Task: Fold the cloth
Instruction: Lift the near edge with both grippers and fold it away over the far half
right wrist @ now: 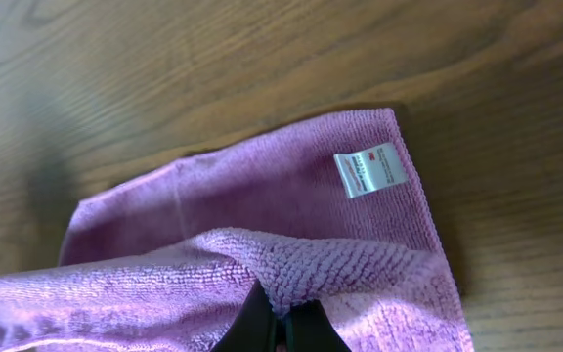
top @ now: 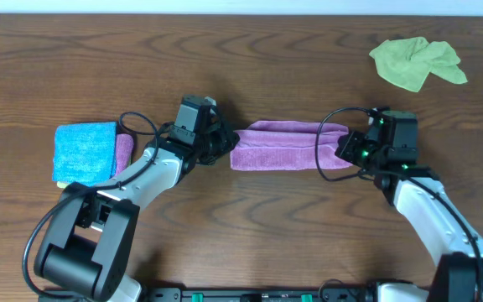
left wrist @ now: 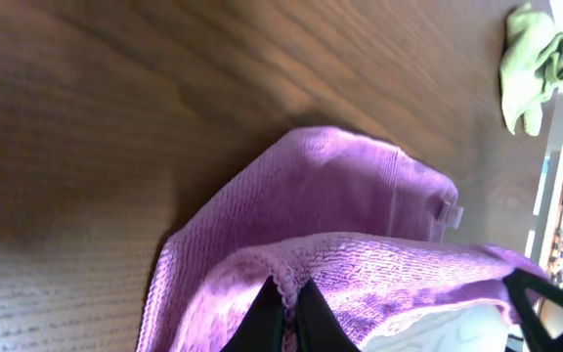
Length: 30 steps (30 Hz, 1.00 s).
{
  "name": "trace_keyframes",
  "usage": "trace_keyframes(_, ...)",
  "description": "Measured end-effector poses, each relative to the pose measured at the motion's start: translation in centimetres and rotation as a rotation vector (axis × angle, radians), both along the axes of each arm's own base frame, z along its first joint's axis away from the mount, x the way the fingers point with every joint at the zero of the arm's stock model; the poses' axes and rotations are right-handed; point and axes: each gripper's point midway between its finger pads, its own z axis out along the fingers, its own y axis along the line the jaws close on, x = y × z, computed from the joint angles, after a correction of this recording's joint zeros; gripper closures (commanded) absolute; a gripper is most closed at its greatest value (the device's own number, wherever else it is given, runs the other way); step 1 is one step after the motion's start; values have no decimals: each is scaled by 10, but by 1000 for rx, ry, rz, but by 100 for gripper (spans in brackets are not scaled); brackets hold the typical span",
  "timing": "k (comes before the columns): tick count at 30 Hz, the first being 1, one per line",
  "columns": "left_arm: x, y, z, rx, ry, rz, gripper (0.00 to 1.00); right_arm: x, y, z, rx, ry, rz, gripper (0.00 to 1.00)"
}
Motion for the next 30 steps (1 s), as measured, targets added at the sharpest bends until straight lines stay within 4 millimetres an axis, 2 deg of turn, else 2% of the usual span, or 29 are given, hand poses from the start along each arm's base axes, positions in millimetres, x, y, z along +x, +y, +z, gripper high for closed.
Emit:
trace_keyframes(6,12,0,5,2,-57,19,94,5,0,-10,-3,8,0,99)
trace_keyframes(14,19,-2,-20,25,-17,23,94,24,-2,-8,-16,-26,-9,99)
trace_keyframes(20,38,-8,-19,23,-34,27,94,38,-6,-18,-37,-13,-20,99)
trace_keyframes(23,40,-8,-18,23,-37,27,95,47,-7,-25,-43,-15,-22,99)
trace_keyframes(27,38,-8,-19,27,-33,24,94,45,-7,-39,-45,19,-22,99)
trace_keyframes(30,37,-8,-20,35,-31,16,94,44,-8,-43,-48,27,-24,99)
